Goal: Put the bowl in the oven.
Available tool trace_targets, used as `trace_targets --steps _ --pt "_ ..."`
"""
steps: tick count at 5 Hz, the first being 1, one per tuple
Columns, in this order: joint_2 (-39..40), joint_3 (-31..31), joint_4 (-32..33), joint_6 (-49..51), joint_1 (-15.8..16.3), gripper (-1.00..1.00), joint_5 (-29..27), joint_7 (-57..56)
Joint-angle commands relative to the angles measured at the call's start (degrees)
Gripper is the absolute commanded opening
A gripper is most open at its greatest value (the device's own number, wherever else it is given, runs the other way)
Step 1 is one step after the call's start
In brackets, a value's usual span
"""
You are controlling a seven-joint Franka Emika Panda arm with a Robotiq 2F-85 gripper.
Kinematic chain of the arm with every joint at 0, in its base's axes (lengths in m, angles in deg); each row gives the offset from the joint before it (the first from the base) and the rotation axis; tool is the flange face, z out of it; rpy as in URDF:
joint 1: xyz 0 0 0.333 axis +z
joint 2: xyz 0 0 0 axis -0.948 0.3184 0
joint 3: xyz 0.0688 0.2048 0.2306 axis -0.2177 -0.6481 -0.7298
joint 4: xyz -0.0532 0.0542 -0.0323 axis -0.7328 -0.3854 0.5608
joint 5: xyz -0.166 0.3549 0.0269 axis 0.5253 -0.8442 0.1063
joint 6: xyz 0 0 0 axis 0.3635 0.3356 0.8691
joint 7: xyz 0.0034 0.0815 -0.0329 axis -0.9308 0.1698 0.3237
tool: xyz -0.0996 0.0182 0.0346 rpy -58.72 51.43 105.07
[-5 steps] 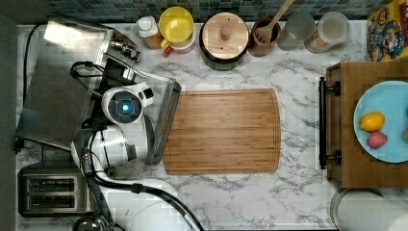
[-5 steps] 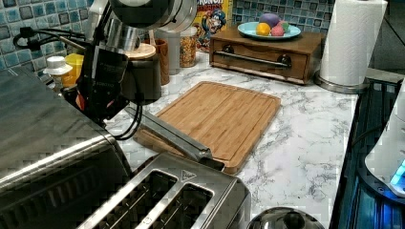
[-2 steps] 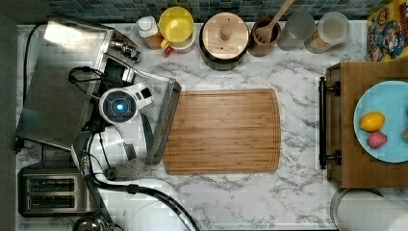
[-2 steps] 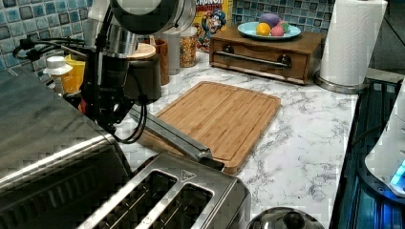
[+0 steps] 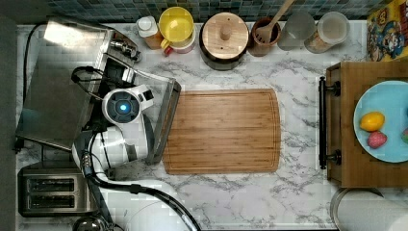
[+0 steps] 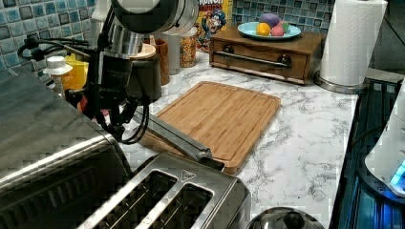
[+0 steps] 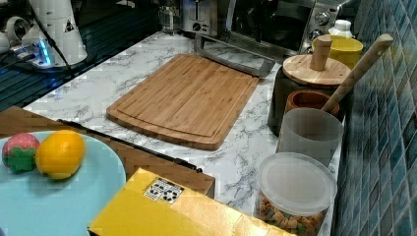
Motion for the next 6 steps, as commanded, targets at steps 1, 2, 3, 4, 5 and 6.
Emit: trace_targets --steps 1,2,3,4,5,6 --pt "-12.2 -11.23 4.64 -5.35 -12.97 0.0 -23.24 -11.32" --pt "-15.54 -8.82 7.67 -5.59 -11.98 0.0 -23.5 -10.23" --pt "-17.32 -6.05 8.55 -2.13 -11.39 0.0 -17.79 -5.72" --pt "-19.5 -2.94 7.28 6.6 -10.95 0.0 -8.88 -2.56" --pt "-19.49 -3.45 7.29 6.56 -11.44 0.0 -8.8 -2.5" --pt "-19.5 -3.08 7.28 6.6 -11.1 0.0 -8.87 -2.54"
